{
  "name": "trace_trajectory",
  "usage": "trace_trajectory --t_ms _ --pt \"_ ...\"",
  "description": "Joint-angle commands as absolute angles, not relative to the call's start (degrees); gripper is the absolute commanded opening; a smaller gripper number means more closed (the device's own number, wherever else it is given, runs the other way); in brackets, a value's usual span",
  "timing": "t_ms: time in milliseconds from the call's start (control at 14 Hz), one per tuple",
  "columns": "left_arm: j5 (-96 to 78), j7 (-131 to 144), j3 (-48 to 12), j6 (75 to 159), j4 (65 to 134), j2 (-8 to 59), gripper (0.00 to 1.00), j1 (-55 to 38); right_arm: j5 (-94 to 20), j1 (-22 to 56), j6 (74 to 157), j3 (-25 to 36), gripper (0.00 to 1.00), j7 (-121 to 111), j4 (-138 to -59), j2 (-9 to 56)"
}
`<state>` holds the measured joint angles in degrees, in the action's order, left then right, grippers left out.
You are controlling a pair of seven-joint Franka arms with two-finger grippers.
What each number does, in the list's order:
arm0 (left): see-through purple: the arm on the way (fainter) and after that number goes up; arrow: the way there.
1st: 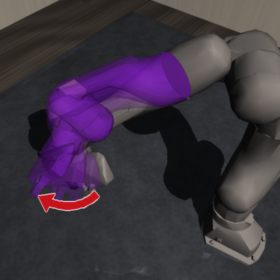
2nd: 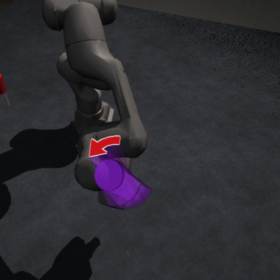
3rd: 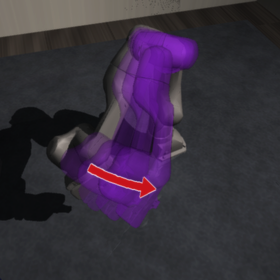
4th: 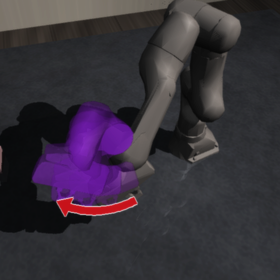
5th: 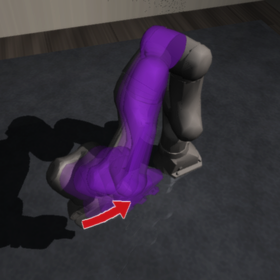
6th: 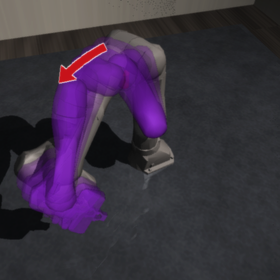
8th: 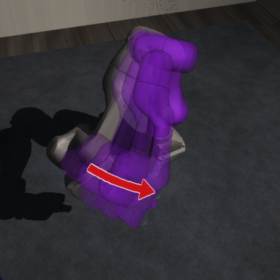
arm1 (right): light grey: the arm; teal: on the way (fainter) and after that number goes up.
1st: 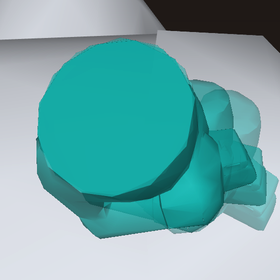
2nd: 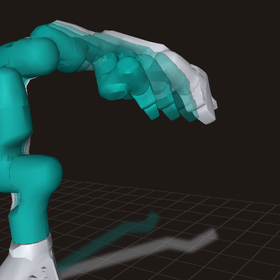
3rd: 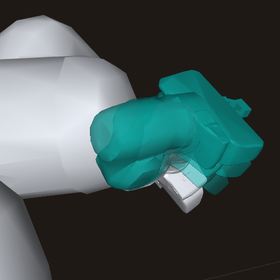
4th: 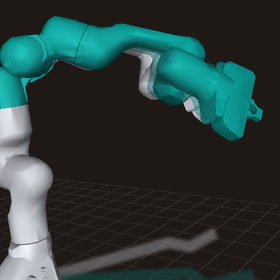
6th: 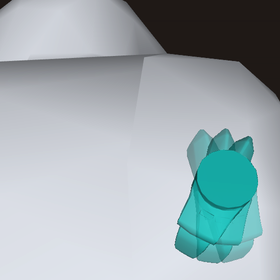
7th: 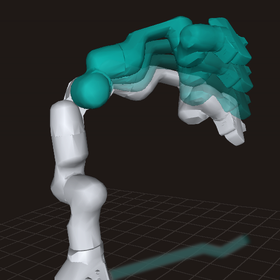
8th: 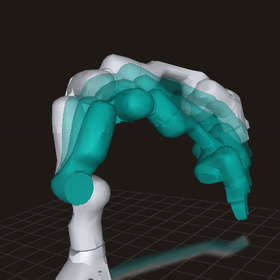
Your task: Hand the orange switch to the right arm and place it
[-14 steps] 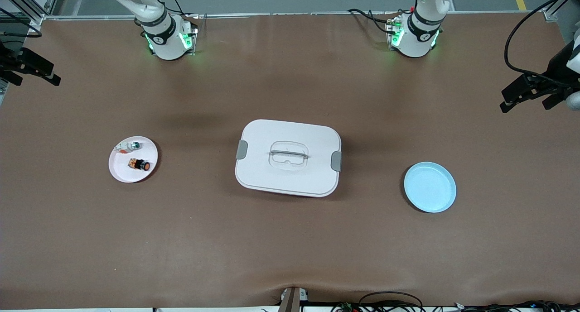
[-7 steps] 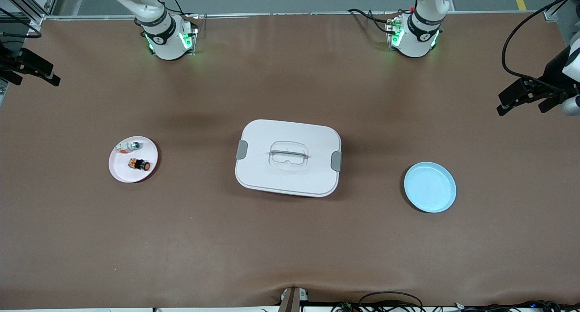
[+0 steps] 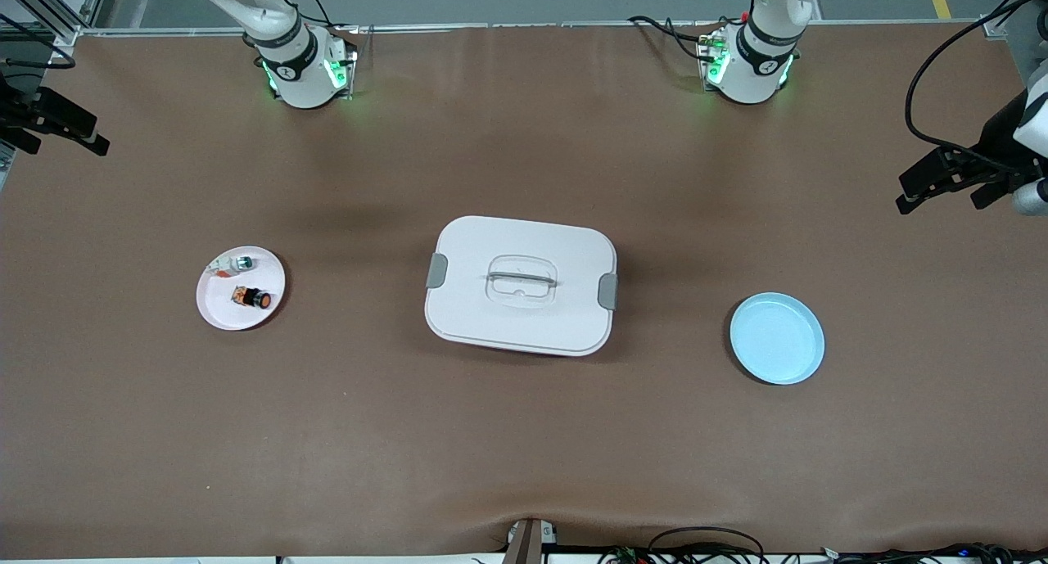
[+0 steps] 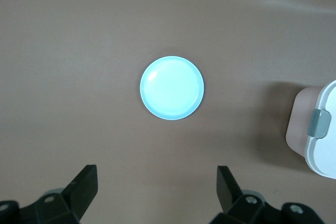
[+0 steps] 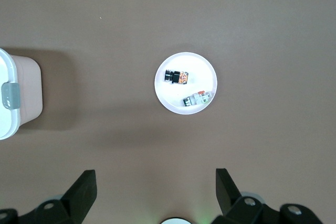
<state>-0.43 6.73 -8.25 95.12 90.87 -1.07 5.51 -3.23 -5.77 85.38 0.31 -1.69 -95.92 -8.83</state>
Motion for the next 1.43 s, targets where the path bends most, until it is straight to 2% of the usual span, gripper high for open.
trace_trajectory --t_ms 0,573,1360 --pt "-1.4 5.7 -8.0 95.2 89.8 -0.6 1.00 5.4 -3.8 -6.2 85.7 -0.2 1.00 -0.9 -97.0 -10.3" --pt "-1.4 5.7 -8.0 95.2 89.9 -0.5 1.00 5.3 -3.3 -6.1 85.5 -0.3 1.00 -1.1 -96.9 -10.2" --pt "-1.5 5.6 -8.1 95.3 89.8 -0.6 1.00 5.3 -2.6 -5.3 82.2 -0.3 1.00 -1.2 -88.2 -5.5"
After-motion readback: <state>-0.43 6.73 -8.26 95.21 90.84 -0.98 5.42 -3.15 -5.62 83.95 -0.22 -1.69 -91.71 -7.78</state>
